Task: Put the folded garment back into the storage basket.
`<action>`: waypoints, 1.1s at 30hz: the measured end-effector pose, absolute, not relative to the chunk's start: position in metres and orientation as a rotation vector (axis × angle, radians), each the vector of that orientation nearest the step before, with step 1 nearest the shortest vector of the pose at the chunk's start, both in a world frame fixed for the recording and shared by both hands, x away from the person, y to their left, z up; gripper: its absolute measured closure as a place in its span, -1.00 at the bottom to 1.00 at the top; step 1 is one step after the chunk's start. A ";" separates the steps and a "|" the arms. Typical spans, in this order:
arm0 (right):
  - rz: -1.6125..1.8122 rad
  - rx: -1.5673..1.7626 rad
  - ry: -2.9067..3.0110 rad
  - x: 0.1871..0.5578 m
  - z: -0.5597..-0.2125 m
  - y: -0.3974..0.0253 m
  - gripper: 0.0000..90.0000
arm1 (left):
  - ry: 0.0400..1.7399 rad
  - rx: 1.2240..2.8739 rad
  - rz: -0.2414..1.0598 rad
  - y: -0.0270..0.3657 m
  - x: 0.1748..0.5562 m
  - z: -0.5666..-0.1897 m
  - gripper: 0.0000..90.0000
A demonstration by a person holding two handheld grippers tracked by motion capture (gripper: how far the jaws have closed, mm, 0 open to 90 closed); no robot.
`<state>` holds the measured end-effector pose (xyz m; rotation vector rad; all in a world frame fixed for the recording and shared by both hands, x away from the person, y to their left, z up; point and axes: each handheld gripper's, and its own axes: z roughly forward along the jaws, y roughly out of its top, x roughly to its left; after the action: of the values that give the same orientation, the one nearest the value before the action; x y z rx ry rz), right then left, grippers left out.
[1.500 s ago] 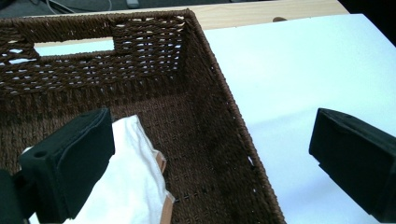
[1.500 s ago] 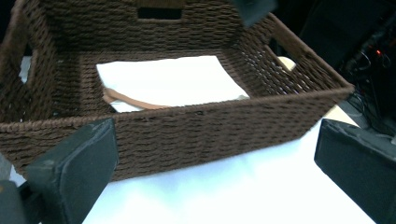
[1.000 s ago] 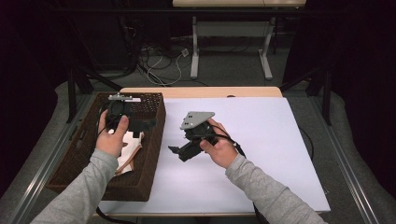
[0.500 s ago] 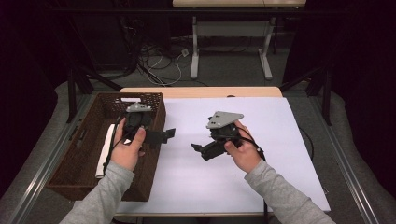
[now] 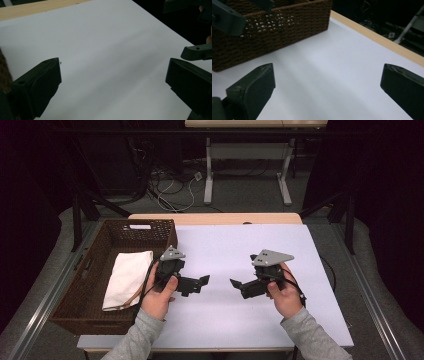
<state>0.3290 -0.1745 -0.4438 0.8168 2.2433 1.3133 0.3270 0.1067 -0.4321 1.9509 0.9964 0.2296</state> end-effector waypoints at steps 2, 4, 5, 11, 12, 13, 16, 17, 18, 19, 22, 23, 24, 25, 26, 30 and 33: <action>1.299 0.850 2.229 0.325 -0.450 -0.184 -1.00 | 0.990 1.944 0.207 0.104 0.325 -0.440 -1.00; 1.298 0.889 2.206 0.321 -0.457 -0.195 -1.00 | 0.983 1.939 0.193 0.102 0.324 -0.445 -1.00; 1.293 0.898 2.203 0.320 -0.459 -0.197 -1.00 | 0.984 1.931 0.185 0.101 0.324 -0.447 -1.00; 1.270 0.977 2.163 0.316 -0.476 -0.217 -1.00 | 0.949 1.944 0.182 0.093 0.323 -0.470 -1.00; 1.256 0.982 2.166 0.315 -0.480 -0.220 -1.00 | 0.938 1.951 0.176 0.092 0.324 -0.475 -1.00; 1.243 0.992 2.160 0.314 -0.487 -0.227 -1.00 | 0.933 1.966 0.178 0.090 0.324 -0.478 -1.00; 1.232 1.009 2.155 0.312 -0.491 -0.233 -1.00 | 0.918 1.971 0.170 0.090 0.324 -0.483 -1.00; 1.237 1.009 2.145 0.312 -0.494 -0.236 -1.00 | 0.916 1.971 0.171 0.089 0.323 -0.484 -1.00; 1.253 1.036 2.127 0.312 -0.500 -0.243 -1.00 | 0.917 1.959 0.179 0.088 0.323 -0.487 -1.00; 1.256 1.046 2.123 0.312 -0.502 -0.245 -1.00 | 0.917 1.959 0.179 0.088 0.323 -0.487 -1.00; 1.263 1.083 2.112 0.312 -0.508 -0.249 -1.00 | 0.918 1.948 0.177 0.088 0.322 -0.493 -1.00; 1.263 1.083 2.112 0.312 -0.508 -0.249 -1.00 | 0.922 1.943 0.177 0.089 0.322 -0.495 -1.00; 1.276 1.081 2.100 0.311 -0.510 -0.250 -1.00 | 0.927 1.940 0.162 0.089 0.322 -0.500 -1.00; 1.274 1.079 2.106 0.312 -0.511 -0.250 -1.00 | 0.930 1.940 0.160 0.089 0.322 -0.502 -1.00; 1.274 1.079 2.106 0.312 -0.511 -0.250 -1.00 | 0.930 1.940 0.160 0.089 0.322 -0.502 -1.00; 1.284 1.092 2.097 0.312 -0.517 -0.252 -1.00 | 0.938 1.945 0.172 0.091 0.324 -0.508 -1.00; 1.283 1.114 2.099 0.315 -0.520 -0.255 -1.00 | 0.950 1.944 0.185 0.092 0.325 -0.513 -1.00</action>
<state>0.3151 -0.2553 -0.5202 1.1136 2.0985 1.2832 0.3253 0.0921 -0.5133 1.9445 0.9501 0.1850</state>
